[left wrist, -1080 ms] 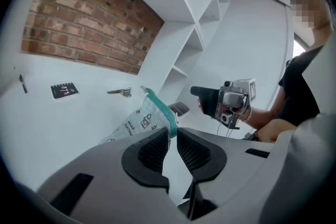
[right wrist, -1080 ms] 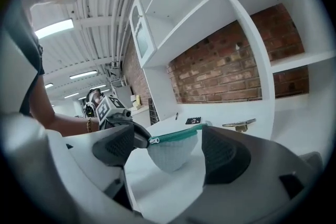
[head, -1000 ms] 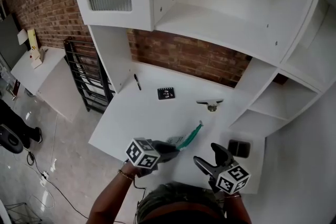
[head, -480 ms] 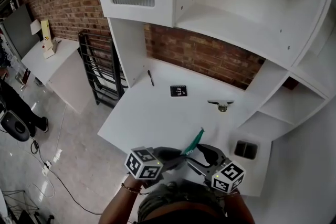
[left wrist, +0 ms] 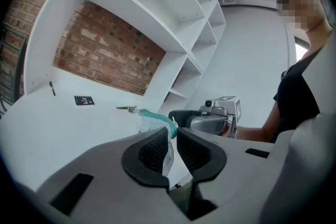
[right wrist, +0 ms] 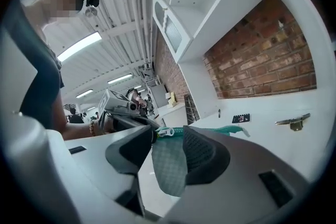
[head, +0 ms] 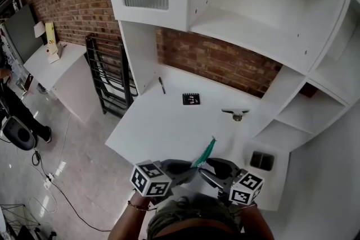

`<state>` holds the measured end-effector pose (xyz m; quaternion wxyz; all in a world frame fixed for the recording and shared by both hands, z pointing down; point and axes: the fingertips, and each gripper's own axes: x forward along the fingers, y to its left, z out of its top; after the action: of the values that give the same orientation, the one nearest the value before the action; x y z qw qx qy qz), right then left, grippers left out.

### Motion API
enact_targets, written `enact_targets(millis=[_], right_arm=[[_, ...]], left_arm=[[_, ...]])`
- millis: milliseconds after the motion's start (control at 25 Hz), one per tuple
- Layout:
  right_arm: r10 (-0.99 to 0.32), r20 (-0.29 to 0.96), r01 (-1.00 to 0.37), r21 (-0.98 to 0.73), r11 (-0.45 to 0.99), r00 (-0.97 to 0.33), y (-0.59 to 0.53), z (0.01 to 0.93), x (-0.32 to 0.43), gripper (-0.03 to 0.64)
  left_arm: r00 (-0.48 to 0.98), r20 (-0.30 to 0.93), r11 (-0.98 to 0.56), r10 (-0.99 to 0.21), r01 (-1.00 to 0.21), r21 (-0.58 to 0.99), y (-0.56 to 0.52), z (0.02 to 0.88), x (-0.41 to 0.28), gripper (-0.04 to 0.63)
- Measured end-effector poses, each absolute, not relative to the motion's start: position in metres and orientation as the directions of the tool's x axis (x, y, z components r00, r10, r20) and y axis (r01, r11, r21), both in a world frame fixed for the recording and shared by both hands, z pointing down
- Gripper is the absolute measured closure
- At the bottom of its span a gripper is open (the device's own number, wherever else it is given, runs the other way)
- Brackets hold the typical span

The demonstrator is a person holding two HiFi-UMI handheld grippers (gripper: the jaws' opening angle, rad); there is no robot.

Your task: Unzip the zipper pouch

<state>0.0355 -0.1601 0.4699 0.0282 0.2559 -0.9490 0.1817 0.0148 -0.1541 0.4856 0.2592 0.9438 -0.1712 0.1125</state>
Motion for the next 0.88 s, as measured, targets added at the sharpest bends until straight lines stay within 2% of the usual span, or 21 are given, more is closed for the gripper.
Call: enact_targets(millis=[120, 880], right_arm=[[-0.469, 0.149, -0.491, -0.319, 0.811, -0.871, -0.159, 0.467, 0.031, 0.471], [-0.486, 0.172, -0.515, -0.267, 0.814, -0.857, -0.165, 0.471, 0.022, 0.604]], left_arm=[[0.913, 0.306, -0.808, -0.268, -0.386, 0.444, -0.154, 0.484, 0.015, 0.543], [0.904, 0.336, -0.807, -0.265, -0.399, 0.436, -0.161, 0.492, 0.009, 0.543]])
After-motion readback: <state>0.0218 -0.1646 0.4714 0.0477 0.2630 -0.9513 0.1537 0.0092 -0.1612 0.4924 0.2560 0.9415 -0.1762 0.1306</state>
